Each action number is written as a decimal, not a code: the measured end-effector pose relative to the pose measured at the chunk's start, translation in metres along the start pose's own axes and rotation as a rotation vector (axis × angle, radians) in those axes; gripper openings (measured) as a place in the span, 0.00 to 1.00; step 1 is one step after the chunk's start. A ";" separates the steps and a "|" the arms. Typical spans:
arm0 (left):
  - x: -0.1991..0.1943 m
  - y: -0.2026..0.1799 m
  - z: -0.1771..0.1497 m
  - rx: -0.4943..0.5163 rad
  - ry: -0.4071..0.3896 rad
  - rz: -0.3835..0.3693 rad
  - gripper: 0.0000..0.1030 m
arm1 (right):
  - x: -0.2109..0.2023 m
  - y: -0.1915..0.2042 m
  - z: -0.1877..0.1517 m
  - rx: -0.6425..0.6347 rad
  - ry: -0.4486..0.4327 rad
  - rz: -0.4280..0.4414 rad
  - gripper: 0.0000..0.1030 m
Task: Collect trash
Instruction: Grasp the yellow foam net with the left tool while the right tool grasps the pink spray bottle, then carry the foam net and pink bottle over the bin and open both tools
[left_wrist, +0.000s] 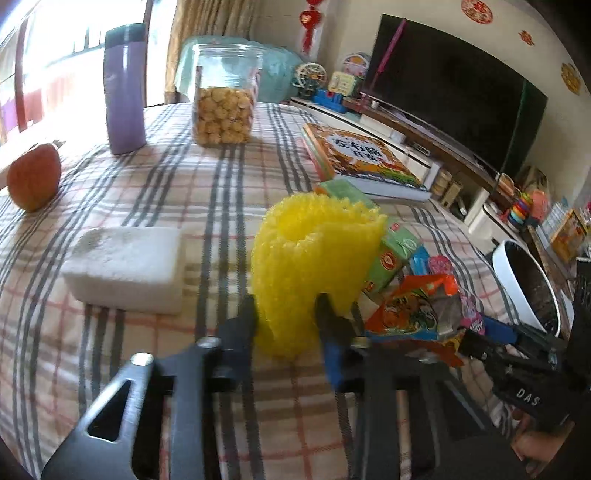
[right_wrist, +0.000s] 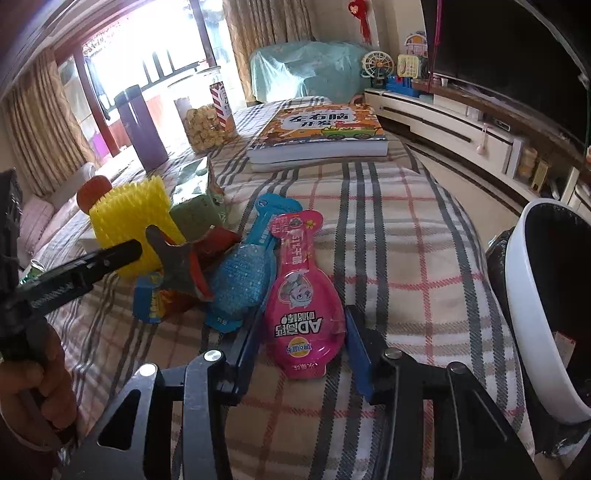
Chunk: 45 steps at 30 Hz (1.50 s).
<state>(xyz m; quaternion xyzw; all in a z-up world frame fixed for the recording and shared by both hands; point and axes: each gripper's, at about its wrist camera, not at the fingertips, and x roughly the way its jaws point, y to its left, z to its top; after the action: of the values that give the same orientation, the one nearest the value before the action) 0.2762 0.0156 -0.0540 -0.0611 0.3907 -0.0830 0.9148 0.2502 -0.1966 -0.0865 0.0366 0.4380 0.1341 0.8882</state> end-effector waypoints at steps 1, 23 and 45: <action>-0.002 -0.002 -0.001 0.009 -0.005 0.000 0.22 | -0.001 -0.001 -0.001 0.005 -0.002 0.004 0.43; -0.065 -0.031 -0.055 -0.031 -0.018 -0.093 0.20 | -0.062 -0.034 -0.032 0.141 -0.087 0.063 0.43; -0.066 -0.118 -0.052 0.087 -0.008 -0.218 0.20 | -0.109 -0.086 -0.046 0.227 -0.168 0.020 0.43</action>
<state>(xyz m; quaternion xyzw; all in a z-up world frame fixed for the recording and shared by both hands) 0.1819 -0.0893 -0.0224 -0.0638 0.3742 -0.1983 0.9036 0.1686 -0.3110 -0.0468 0.1522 0.3740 0.0893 0.9105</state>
